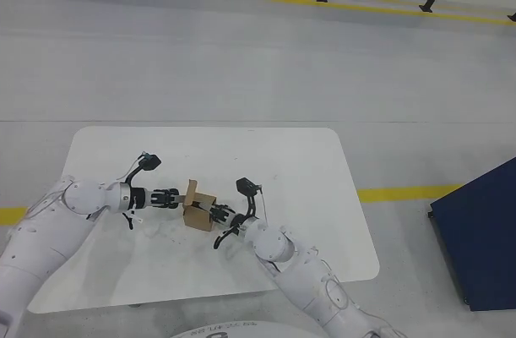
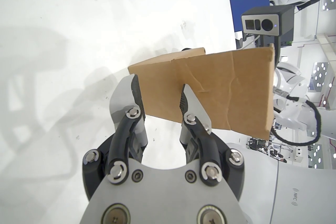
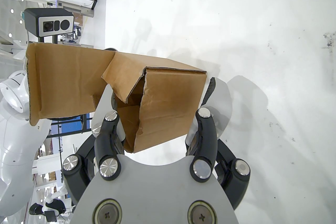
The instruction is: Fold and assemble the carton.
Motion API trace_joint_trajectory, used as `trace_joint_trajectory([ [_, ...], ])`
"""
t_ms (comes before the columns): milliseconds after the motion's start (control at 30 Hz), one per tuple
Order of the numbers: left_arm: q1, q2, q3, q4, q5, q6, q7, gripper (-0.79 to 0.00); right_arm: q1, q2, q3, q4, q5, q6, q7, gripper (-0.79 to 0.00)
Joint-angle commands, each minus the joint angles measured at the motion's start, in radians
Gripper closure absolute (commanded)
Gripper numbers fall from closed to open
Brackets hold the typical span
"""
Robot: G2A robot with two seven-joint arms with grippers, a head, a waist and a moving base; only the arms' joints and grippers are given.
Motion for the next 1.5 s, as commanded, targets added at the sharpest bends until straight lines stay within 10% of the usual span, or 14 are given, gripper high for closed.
trace_joint_trajectory([
  [0,0.000,-0.001,0.001,0.000,0.004,0.001,0.001,-0.336,0.002,-0.001,-0.005,0.002,-0.007,0.008,-0.008,-0.613],
  [400,-0.004,-0.009,0.015,0.001,0.030,0.012,0.006,-0.339,0.020,-0.007,-0.034,0.013,-0.044,0.060,-0.033,-0.548],
  [667,-0.008,-0.009,0.007,0.012,0.026,0.003,0.007,-0.329,0.001,-0.003,0.026,-0.002,0.109,-0.050,0.009,-0.643],
  [767,-0.008,-0.008,0.002,0.012,0.027,0.001,0.007,-0.329,-0.019,0.002,0.067,-0.007,0.194,-0.122,0.030,-0.594],
  [1067,0.001,-0.003,-0.012,-0.001,0.035,0.007,0.011,-0.326,-0.113,0.035,0.228,-0.011,0.390,-0.352,0.200,0.000],
  [1267,0.006,-0.002,-0.015,-0.025,0.045,0.019,0.008,-0.326,-0.094,0.046,0.245,0.017,0.478,-0.483,0.372,0.000],
  [1467,0.011,-0.002,-0.012,-0.048,0.058,0.033,0.000,-0.326,0.016,0.041,0.186,0.050,0.442,-0.355,0.390,0.000],
])
